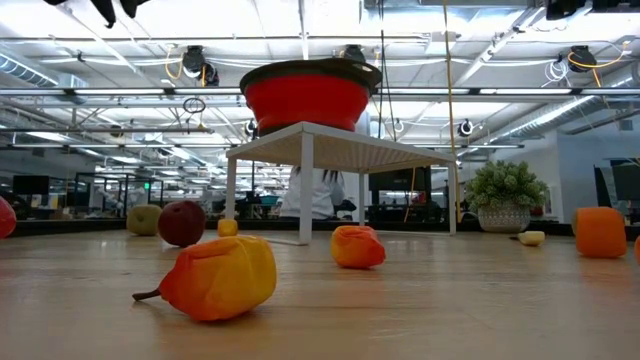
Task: Pick & Place Fruit
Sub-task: Put the mango into the red strainer bowl on the shelf
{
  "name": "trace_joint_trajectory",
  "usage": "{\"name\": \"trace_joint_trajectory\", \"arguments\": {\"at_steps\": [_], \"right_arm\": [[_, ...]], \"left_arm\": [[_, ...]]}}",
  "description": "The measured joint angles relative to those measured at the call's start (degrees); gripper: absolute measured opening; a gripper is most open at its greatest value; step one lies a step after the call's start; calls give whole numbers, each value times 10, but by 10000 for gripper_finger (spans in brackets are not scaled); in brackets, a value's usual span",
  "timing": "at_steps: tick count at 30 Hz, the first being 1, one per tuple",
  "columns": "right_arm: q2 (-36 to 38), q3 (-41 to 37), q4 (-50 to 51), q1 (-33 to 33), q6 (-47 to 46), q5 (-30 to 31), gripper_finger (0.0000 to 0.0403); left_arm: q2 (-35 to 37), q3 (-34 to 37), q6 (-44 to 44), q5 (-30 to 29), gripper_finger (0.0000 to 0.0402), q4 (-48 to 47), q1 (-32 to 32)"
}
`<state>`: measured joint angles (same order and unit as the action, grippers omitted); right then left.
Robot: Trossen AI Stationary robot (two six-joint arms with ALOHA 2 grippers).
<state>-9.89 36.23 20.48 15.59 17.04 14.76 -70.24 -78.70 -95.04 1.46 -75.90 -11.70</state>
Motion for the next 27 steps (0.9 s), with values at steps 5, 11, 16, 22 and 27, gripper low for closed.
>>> {"name": "trace_joint_trajectory", "arguments": {"at_steps": [5,11,16,22,27], "right_arm": [[0,-8,4,0,-19,-38,0],[0,-66,-42,0,-43,-106,0],[0,-110,-84,0,-41,-106,0],[0,-133,-102,0,-70,-106,0],[0,-170,-162,0,-87,-160,0]], "left_arm": [[0,0,2,-22,90,0,-18],[0,0,-14,-35,90,1,-26],[0,0,-25,-36,90,1,-26],[0,0,-43,-64,90,0,-26],[0,0,-45,-87,90,-6,-26]]}}
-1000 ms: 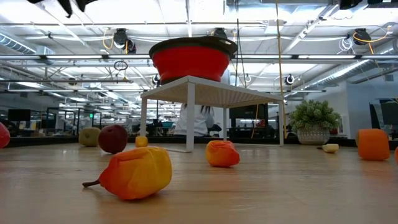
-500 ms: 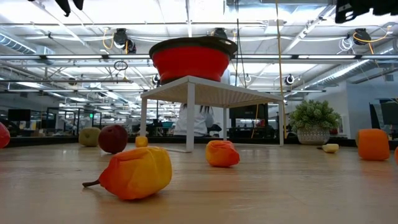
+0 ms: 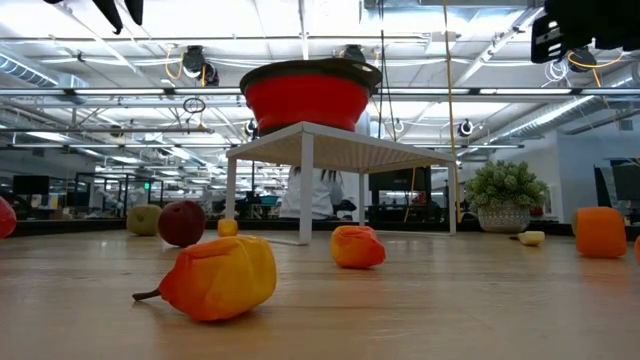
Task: Pick & Place Fruit
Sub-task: Put the mango into the red strainer bowl on the shelf
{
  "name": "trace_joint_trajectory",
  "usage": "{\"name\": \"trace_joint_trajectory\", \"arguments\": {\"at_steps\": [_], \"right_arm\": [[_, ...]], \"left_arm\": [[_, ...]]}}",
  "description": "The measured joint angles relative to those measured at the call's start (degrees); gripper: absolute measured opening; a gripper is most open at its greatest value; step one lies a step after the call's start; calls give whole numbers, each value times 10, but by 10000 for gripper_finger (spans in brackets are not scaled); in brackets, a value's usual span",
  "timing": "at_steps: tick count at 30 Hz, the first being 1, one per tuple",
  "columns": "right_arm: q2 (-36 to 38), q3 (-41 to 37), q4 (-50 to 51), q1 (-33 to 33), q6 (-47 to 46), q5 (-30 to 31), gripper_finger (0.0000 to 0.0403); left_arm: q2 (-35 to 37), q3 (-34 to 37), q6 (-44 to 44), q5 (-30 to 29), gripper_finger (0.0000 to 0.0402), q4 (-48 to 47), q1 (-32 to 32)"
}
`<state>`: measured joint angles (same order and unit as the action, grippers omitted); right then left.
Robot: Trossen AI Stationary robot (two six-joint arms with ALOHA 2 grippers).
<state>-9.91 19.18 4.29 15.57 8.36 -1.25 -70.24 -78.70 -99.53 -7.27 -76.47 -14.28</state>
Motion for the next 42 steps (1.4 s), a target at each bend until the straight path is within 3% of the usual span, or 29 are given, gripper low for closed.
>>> {"name": "trace_joint_trajectory", "arguments": {"at_steps": [6,20,26,32,38,42], "right_arm": [[0,-41,-33,0,9,-20,0],[0,-47,-28,0,-31,-34,0],[0,-47,-28,0,-33,-33,0],[0,-47,-28,0,-33,-33,0],[0,-47,-28,0,-32,-33,0],[0,-47,-28,0,-32,-33,0]], "left_arm": [[0,0,-11,-24,90,0,0],[0,8,-15,-24,99,0,0],[0,38,-22,5,166,0,0],[0,73,-47,53,271,9,-10],[0,111,-79,59,385,51,-44],[0,139,-114,84,379,63,-69]]}}
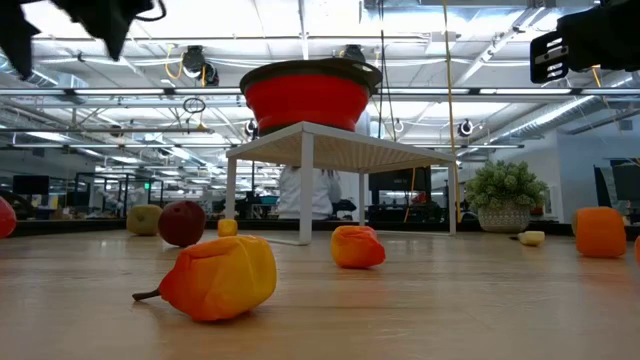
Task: Pick & Place Fruit
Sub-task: Put the mango into the red strainer bowl on the shelf
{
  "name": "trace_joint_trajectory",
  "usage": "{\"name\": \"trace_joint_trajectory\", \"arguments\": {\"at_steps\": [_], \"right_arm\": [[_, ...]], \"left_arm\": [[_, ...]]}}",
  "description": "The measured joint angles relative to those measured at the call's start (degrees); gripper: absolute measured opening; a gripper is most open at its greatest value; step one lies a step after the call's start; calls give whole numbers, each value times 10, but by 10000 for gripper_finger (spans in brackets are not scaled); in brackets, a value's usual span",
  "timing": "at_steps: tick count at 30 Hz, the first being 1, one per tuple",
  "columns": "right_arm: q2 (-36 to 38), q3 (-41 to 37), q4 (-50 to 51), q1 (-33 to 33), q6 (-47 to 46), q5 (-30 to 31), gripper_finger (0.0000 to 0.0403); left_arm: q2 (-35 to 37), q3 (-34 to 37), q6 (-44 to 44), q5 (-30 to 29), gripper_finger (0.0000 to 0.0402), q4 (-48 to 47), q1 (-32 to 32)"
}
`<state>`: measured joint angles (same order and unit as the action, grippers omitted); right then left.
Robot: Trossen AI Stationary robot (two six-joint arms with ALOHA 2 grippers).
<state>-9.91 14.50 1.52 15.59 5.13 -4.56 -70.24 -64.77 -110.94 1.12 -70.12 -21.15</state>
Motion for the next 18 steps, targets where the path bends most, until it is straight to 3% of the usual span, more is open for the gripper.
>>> {"name": "trace_joint_trajectory", "arguments": {"at_steps": [6,18], "right_arm": [[0,0,0,0,0,0,0],[0,0,0,0,-14,0,0]], "left_arm": [[0,38,-80,47,359,0,-38],[0,80,-159,49,378,8,-89]]}}
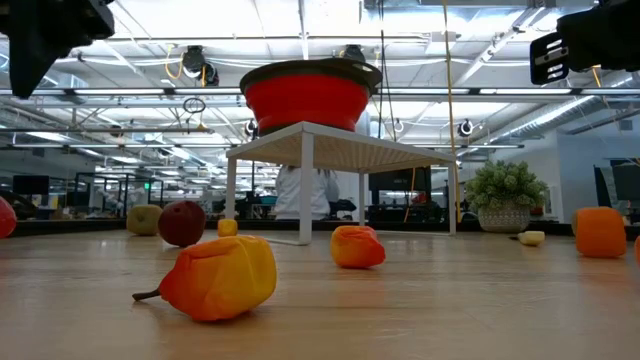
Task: Pick & Place Fruit
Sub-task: Put the mango into the red strainer bowl on the shelf
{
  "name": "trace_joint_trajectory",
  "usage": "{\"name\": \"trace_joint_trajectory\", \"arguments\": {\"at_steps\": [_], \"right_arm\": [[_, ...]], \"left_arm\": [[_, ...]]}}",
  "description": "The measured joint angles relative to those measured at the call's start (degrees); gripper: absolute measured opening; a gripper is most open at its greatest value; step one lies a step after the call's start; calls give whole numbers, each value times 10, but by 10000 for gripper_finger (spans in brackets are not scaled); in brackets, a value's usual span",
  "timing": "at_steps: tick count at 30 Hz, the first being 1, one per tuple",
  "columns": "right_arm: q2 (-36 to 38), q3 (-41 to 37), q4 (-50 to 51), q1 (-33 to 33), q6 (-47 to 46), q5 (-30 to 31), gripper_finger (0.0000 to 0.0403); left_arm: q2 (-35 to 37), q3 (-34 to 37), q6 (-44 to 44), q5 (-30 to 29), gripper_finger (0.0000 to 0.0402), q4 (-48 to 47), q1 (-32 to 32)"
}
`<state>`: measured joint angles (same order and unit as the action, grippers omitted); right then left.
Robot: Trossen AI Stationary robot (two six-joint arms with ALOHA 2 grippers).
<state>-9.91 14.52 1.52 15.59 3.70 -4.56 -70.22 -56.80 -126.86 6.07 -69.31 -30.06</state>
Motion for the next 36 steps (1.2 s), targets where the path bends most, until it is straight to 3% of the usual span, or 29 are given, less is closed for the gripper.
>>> {"name": "trace_joint_trajectory", "arguments": {"at_steps": [12,17,26,36], "right_arm": [[0,0,0,0,0,0,0],[0,0,0,0,0,0,0],[0,0,0,0,0,5,0],[0,0,0,0,0,5,0]], "left_arm": [[0,96,-49,2,357,141,-5],[0,134,-68,35,362,171,-5],[-4,159,-70,44,358,213,-5],[-85,160,-52,54,361,256,-5]]}}
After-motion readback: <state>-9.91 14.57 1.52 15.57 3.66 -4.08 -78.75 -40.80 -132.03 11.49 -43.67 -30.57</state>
